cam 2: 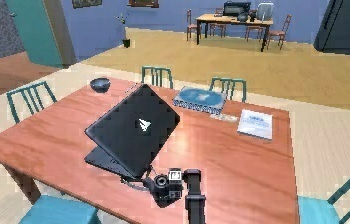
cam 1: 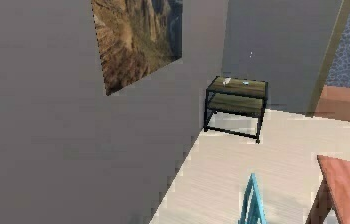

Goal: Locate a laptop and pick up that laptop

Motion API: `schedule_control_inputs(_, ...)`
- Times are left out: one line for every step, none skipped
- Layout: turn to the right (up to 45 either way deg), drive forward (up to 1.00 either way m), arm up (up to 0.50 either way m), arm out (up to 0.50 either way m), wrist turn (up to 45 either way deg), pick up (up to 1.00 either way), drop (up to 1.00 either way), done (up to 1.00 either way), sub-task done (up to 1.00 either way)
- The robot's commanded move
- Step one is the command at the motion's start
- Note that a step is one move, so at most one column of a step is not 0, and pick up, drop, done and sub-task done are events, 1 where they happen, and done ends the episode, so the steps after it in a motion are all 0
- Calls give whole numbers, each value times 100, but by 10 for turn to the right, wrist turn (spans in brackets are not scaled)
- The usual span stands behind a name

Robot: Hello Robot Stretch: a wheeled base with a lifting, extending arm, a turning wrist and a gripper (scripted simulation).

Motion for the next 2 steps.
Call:
schedule_control_inputs(0, 0, 10, 0, 0, 0, 0, 0, 0)
schedule_control_inputs(0, 0, 0, 0, 0, 0, 0, 100, 0)
